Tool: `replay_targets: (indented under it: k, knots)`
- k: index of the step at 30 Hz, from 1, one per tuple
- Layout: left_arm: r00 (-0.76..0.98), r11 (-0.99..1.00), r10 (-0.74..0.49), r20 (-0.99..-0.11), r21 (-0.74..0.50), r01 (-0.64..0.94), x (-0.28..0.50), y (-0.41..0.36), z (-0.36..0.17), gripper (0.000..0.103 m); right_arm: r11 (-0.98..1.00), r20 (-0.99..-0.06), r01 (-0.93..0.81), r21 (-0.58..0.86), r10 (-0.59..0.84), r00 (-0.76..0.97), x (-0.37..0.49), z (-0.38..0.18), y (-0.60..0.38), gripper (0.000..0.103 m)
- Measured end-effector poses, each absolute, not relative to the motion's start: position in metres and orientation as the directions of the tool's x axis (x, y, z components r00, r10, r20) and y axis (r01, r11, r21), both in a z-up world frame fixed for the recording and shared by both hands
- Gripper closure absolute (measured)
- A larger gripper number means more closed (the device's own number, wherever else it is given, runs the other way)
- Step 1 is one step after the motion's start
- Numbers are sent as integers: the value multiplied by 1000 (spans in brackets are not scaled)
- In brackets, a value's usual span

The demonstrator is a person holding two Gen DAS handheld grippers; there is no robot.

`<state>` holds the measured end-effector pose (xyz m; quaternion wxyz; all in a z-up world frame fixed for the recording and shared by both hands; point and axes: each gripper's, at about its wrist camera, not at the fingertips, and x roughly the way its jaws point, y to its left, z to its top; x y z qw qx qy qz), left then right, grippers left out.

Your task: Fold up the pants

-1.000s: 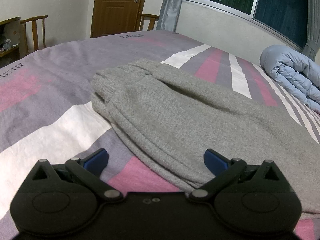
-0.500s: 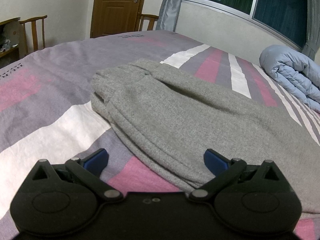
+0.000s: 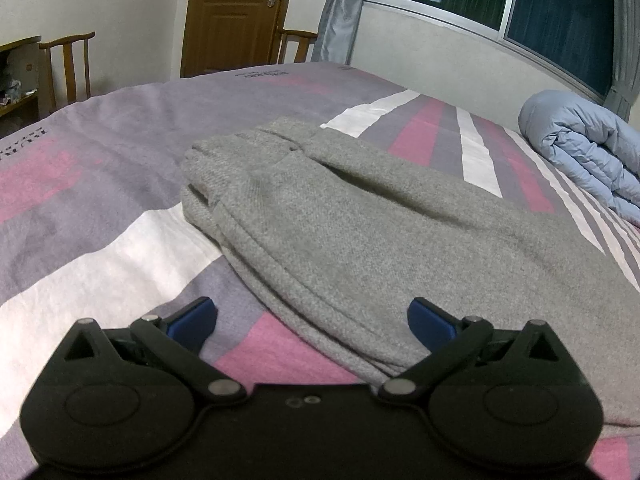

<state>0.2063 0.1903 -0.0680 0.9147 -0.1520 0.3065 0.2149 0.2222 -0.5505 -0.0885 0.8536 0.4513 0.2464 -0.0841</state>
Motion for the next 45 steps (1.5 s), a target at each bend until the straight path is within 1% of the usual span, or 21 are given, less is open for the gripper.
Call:
replay_targets:
  k: [1, 4, 8, 11, 13, 16, 18, 19, 20, 21, 22, 23, 24, 26, 27, 28, 30, 36, 42, 44, 45]
  knots:
    - [720, 861, 299, -626, -148, -486, 206, 190, -68, 6, 594, -486, 356, 722, 68, 872, 218, -82, -551, 95]
    - [721, 861, 299, -626, -148, -486, 206, 191, -68, 6, 609, -444, 321, 725, 57, 894, 203, -69, -550, 95]
    - [721, 862, 299, -625, -148, -486, 206, 191, -68, 6, 624, -502, 365, 691, 50, 864, 199, -87, -548, 96]
    - [723, 861, 297, -624, -151, -485, 206, 192, -68, 6, 596, -473, 355, 720, 47, 880, 193, -89, -549, 95]
    - [722, 861, 298, -624, -150, -485, 206, 192, -68, 6, 590, -476, 358, 723, 51, 878, 195, -90, -550, 95]
    - [723, 862, 299, -623, -149, -485, 206, 192, -68, 6, 622, -438, 314, 717, 52, 898, 198, -79, -552, 95]
    - [723, 862, 299, -623, -150, -485, 206, 192, -68, 6, 620, -383, 275, 735, 45, 923, 197, -67, -553, 95]
    - [723, 862, 300, -623, -149, -485, 206, 192, -68, 6, 630, -383, 274, 727, 41, 923, 199, -63, -552, 95]
    - [722, 861, 300, -623, -148, -486, 206, 192, -68, 6, 640, -395, 279, 715, 41, 918, 203, -62, -551, 95]
    - [723, 862, 300, -623, -149, -485, 206, 192, -68, 6, 650, -433, 304, 697, 42, 901, 208, -68, -552, 95]
    - [723, 862, 299, -623, -149, -485, 206, 192, -68, 6, 636, -514, 370, 677, 48, 857, 216, -79, -555, 95]
    - [723, 862, 299, -622, -150, -485, 205, 192, -68, 6, 594, -545, 397, 700, 84, 834, 217, -92, -560, 95]
    - [724, 861, 298, -622, -152, -485, 205, 193, -68, 6, 563, -519, 383, 732, 97, 849, 212, -95, -565, 95]
    - [726, 861, 296, -621, -155, -484, 204, 193, -69, 6, 573, -497, 378, 727, 60, 866, 196, -89, -567, 84]
    - [726, 861, 296, -620, -155, -484, 204, 194, -69, 6, 574, -481, 374, 729, 41, 876, 185, -87, -568, 76]
    - [726, 861, 297, -620, -155, -484, 204, 194, -69, 6, 568, -462, 368, 736, 23, 887, 174, -85, -570, 62]
    - [726, 861, 298, -620, -154, -485, 204, 194, -69, 6, 553, -439, 370, 746, -8, 898, 156, -85, -575, 48]
    - [724, 861, 301, -620, -149, -486, 204, 193, -69, 6, 501, -456, 379, 778, 37, 889, 165, -91, -589, 48]
    - [725, 861, 302, -619, -149, -487, 204, 192, -69, 6, 559, -493, 383, 735, 54, 868, 204, -93, -584, 48]
    - [725, 861, 303, -619, -148, -487, 203, 193, -69, 6, 566, -505, 388, 728, 59, 861, 210, -92, -584, 51]
    - [725, 861, 303, -619, -148, -487, 203, 192, -68, 6, 574, -511, 387, 722, 65, 857, 212, -90, -584, 64]
